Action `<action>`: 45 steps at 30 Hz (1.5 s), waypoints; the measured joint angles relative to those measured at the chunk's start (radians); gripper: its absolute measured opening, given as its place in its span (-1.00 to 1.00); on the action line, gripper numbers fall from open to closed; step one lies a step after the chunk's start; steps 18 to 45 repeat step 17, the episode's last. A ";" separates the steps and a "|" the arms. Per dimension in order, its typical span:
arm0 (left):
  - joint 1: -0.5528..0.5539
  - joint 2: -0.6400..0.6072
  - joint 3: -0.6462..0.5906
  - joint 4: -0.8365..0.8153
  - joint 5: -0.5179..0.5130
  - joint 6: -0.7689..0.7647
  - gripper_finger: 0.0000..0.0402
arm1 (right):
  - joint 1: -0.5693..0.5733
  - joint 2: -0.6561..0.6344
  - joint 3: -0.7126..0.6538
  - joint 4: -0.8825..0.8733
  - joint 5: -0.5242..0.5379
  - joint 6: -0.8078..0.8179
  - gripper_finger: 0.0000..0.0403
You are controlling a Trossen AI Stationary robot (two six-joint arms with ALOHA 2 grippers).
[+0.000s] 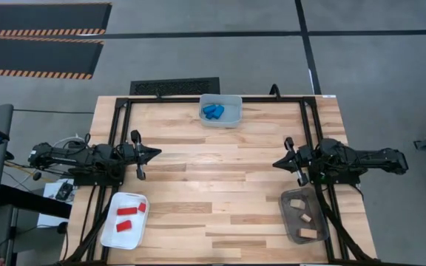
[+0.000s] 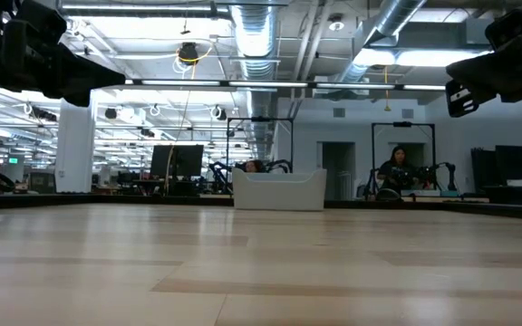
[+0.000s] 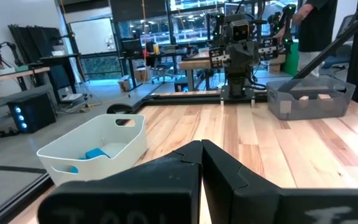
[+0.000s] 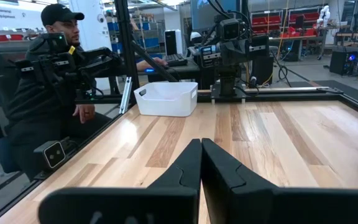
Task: Sort & place blocks by color
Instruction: Return to Home Position
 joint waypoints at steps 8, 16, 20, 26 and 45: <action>0.000 0.000 0.000 0.000 0.000 0.001 -1.00 | 0.000 0.000 0.000 0.000 0.000 0.000 -0.84; 0.000 0.000 0.000 0.000 0.000 0.000 -1.00 | 0.000 0.000 0.000 0.000 0.000 0.000 -0.84; 0.000 0.000 0.000 0.000 0.000 -0.004 -1.00 | 0.000 0.000 0.000 0.000 0.000 0.000 -0.84; 0.000 0.000 0.000 0.000 0.000 -0.004 -1.00 | 0.000 0.000 0.000 0.000 0.000 0.000 -0.84; 0.000 0.000 0.000 0.000 0.000 -0.004 -1.00 | 0.000 0.000 0.000 0.000 0.000 0.000 -0.84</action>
